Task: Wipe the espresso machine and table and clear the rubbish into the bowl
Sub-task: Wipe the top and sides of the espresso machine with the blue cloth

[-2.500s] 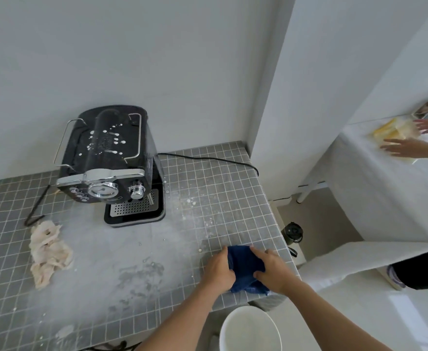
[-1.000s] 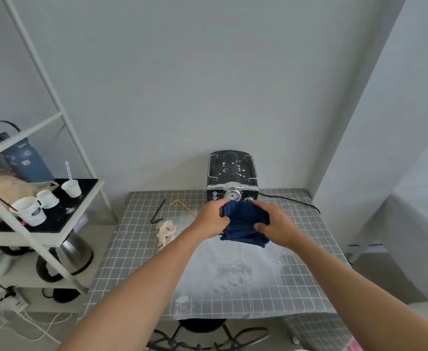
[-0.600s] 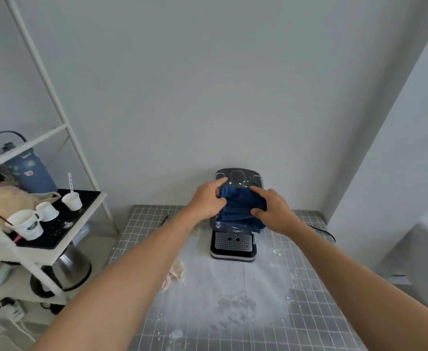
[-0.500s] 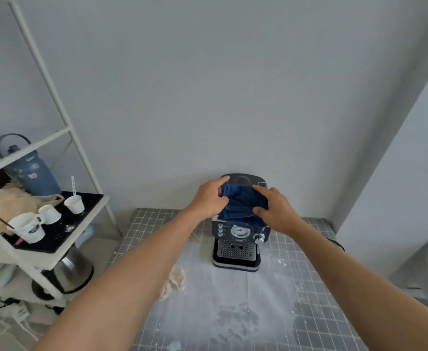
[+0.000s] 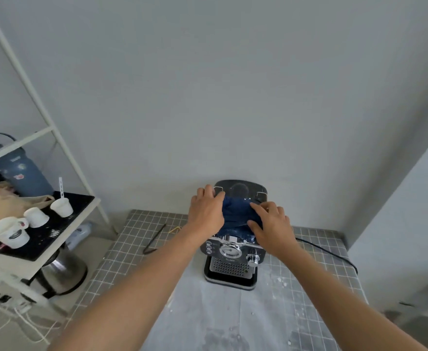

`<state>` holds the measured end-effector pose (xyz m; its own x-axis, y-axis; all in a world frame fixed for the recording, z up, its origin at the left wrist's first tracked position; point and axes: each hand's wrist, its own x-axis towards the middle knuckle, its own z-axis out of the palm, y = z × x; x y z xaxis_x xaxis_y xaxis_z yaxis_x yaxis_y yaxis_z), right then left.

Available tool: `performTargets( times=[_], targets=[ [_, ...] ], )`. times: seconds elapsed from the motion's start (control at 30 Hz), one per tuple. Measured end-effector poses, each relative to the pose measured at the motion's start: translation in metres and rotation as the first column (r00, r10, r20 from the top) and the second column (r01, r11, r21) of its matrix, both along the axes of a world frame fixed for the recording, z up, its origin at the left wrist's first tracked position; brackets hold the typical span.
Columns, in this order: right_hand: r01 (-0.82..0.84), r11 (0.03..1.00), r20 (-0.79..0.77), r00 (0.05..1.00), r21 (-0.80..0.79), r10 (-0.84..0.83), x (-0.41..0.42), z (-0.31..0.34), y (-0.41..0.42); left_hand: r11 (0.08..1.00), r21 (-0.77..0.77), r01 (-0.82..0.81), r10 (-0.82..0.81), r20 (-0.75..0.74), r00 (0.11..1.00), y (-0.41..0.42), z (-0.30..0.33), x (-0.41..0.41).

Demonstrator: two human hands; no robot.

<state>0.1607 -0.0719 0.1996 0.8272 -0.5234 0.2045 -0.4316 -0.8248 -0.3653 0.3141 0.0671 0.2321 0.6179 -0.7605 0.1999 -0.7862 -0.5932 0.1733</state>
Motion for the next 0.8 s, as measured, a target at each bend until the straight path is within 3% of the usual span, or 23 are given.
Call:
performTargets(
  times=[0.1,0.2,0.33,0.63,0.8],
  targets=[
    [0.006,1.0,0.008,1.0,0.018,-0.006,-0.003,-0.008,-0.001,0.992,0.006,0.13,-0.13,0.027,0.991,-0.014,-0.003,-0.01],
    [0.002,0.999,0.038,0.999,0.05,-0.004,-0.005,-0.013,-0.001,0.972,0.039,0.232,-0.23,-0.054,0.972,-0.025,-0.016,-0.016],
    [0.044,0.992,0.088,0.995,0.115,-0.055,-0.011,-0.019,0.001,0.965,0.025,0.26,-0.251,-0.182,0.951,-0.026,-0.03,-0.012],
    [0.151,0.983,0.018,0.988,0.103,-0.154,-0.032,-0.038,0.013,0.911,0.159,0.381,-0.351,-0.186,0.918,-0.031,-0.038,0.008],
    [0.21,0.977,0.008,0.977,0.038,-0.211,-0.03,-0.039,0.022,0.92,0.127,0.371,-0.34,-0.211,0.916,-0.052,-0.042,0.021]
  ],
)
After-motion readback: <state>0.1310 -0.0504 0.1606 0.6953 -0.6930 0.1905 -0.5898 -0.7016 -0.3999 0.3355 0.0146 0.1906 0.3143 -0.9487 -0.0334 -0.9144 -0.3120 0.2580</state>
